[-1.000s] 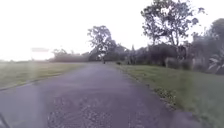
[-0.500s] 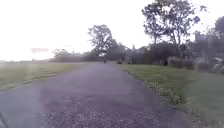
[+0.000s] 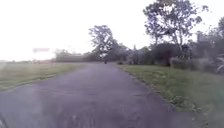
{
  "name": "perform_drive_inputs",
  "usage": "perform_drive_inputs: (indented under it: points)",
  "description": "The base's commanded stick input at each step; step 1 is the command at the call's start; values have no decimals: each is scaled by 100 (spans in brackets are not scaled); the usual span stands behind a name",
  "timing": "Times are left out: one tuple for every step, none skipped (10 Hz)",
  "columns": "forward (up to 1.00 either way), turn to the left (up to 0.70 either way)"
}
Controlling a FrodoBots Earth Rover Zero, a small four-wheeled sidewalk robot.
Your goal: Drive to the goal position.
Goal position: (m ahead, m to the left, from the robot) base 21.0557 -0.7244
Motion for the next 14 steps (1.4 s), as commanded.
perform_drive_inputs:
  points:
    - [70, 0]
    - [70, 0]
    - [70, 0]
    - [70, 0]
    - [70, 0]
    - [70, 0]
    - [70, -14]
    - [70, -14]
    - [70, -14]
    - [70, 0]
    - [70, 0]
    - [70, 0]
    - [70, 0]
    - [70, 0]
